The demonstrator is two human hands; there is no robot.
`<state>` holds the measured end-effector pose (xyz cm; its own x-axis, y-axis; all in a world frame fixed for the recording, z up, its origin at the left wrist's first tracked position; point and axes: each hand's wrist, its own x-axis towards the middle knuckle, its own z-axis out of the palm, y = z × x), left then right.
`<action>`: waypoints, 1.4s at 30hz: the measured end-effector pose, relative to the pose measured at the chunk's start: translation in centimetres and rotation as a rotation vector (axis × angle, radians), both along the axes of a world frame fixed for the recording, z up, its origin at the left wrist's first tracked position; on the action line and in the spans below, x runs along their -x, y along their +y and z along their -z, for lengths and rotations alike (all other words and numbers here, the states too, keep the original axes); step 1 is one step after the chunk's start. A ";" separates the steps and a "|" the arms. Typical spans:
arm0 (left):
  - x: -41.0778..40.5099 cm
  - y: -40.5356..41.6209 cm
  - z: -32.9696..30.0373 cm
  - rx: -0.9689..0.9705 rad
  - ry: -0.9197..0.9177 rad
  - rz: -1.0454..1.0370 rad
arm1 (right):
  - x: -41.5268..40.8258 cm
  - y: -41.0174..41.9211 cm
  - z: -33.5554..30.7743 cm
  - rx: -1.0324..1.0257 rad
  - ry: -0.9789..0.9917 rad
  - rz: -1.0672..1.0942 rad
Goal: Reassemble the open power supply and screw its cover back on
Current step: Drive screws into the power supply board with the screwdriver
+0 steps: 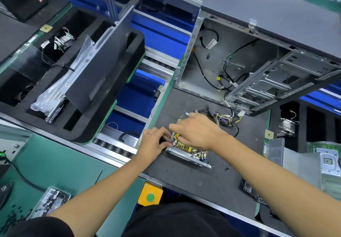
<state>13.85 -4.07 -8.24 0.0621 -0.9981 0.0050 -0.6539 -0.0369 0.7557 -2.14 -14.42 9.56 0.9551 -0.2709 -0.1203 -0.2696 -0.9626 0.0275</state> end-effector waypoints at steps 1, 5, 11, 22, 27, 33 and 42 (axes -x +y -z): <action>0.1 -0.1 0.0 0.000 -0.001 -0.006 | -0.1 0.0 0.1 -0.025 0.022 -0.007; 0.2 -0.1 -0.3 -0.018 -0.052 -0.025 | -0.9 0.2 0.3 -0.035 0.100 -0.033; -0.1 -0.2 -0.7 -0.087 -0.141 0.037 | -1.7 0.0 0.0 -0.018 0.113 -0.163; -0.2 -0.4 -1.0 -0.167 -0.200 0.074 | -2.3 -0.5 -0.6 0.008 0.157 -0.183; 0.3 -1.0 -1.2 -0.252 -0.238 0.099 | -2.5 -0.8 -0.5 -0.016 0.161 -0.203; -1.2 -1.5 -1.0 -0.257 -0.112 0.165 | -2.1 -1.4 -0.5 -0.053 0.087 -0.182; -1.5 -1.4 -0.9 -0.219 -0.080 0.198 | -2.0 -1.9 0.1 -0.057 0.049 -0.212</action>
